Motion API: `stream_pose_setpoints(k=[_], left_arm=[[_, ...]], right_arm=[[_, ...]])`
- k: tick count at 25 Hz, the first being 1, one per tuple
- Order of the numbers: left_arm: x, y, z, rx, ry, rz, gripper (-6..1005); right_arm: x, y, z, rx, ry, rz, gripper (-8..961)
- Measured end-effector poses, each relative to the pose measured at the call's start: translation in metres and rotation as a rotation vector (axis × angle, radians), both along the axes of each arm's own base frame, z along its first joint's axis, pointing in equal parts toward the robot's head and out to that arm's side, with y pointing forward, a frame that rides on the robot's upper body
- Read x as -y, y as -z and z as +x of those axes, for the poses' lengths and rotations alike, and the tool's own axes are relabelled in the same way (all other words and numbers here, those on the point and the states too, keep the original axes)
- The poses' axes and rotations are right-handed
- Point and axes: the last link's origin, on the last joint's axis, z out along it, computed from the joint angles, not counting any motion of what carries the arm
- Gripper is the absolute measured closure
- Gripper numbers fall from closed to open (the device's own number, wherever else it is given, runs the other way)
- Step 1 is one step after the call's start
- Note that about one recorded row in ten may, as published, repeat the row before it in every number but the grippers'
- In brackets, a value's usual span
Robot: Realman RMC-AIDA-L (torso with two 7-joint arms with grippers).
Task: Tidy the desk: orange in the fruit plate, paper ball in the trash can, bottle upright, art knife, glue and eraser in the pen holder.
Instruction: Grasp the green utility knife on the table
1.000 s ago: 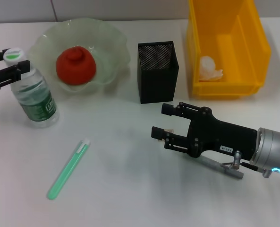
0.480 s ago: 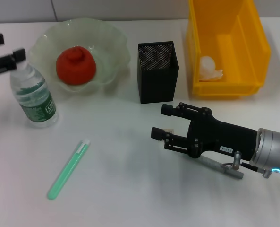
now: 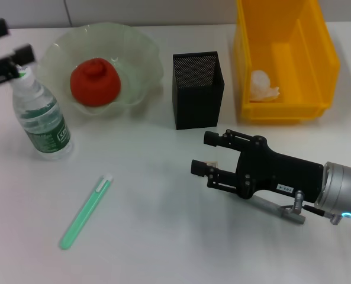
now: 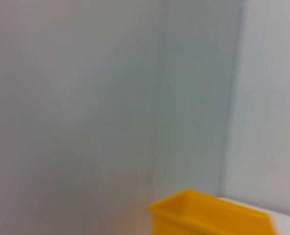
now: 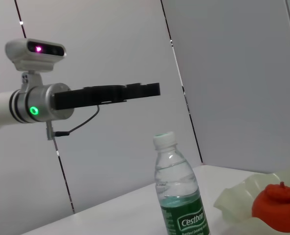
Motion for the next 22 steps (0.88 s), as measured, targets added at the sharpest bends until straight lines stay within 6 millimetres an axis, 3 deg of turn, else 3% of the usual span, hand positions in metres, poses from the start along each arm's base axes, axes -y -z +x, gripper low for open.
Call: stream_pose_setpoints(k=[5, 9, 22], left_arm=[[0.014, 0.029, 0.013, 0.072, 0.146, -0.177, 265], [0.022, 0.054, 0.007, 0.141, 0.197, -0.237, 265], [0.033, 0.082, -0.016, 0.153, 0.143, -0.250, 266]], right_arm=[[0.000, 0.000, 0.000, 0.003, -0.004, 0.006, 258], [0.001, -0.001, 0.001, 0.006, -0.008, 0.012, 258], [0.000, -0.004, 0.002, 0.005, -0.015, 0.018, 258]])
